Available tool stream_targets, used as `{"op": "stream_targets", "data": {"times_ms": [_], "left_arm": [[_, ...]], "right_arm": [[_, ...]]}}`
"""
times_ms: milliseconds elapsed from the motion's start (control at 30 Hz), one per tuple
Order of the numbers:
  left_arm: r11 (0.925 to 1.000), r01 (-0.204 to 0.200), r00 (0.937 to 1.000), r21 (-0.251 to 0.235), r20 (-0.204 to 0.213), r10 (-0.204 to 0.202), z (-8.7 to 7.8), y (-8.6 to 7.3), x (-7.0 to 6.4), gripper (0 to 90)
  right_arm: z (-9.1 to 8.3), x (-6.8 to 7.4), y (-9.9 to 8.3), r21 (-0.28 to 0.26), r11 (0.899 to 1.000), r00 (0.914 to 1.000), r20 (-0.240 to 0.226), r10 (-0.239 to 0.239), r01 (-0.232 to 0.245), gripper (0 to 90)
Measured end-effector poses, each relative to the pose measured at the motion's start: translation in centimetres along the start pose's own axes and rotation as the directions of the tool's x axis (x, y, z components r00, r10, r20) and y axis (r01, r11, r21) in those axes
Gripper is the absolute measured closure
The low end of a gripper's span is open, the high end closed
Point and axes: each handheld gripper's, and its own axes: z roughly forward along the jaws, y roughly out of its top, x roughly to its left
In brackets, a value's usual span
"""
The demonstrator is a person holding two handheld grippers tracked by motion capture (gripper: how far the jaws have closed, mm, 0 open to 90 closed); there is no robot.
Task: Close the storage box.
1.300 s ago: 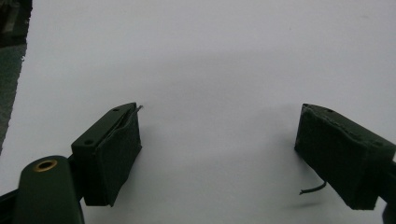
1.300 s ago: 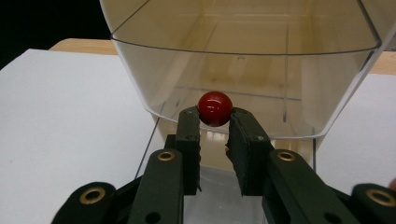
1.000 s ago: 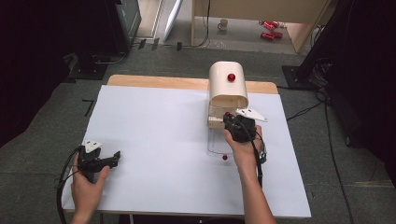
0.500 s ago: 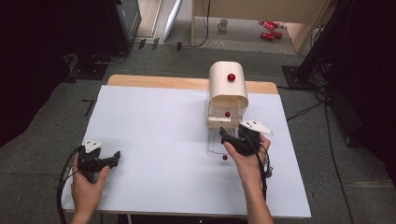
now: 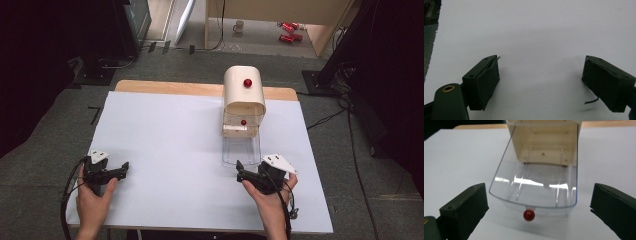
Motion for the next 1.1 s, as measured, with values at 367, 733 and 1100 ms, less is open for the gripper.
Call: {"op": "stream_targets", "data": {"times_ms": [367, 733, 1100], "left_arm": [[1.0, 0.0, 1.0, 0.0, 0.0, 0.0, 0.0, 0.0, 0.0, 14.4], [1.0, 0.0, 1.0, 0.0, 0.0, 0.0, 0.0, 0.0, 0.0, 14.4], [1.0, 0.0, 1.0, 0.0, -0.001, 0.0, 0.0, 0.0, 0.0, 14.4]], "right_arm": [[1.0, 0.4, -3.8, 0.08, 0.997, 0.9998, 0.001, 0.018, -0.018, 1.2], [2.5, 0.4, -5.8, 0.067, 0.997, 0.9991, 0.026, 0.034, -0.035, 37.4], [3.5, 0.3, -5.7, 0.051, 0.997, 0.9984, 0.017, 0.054, -0.055, 59.8]]}}
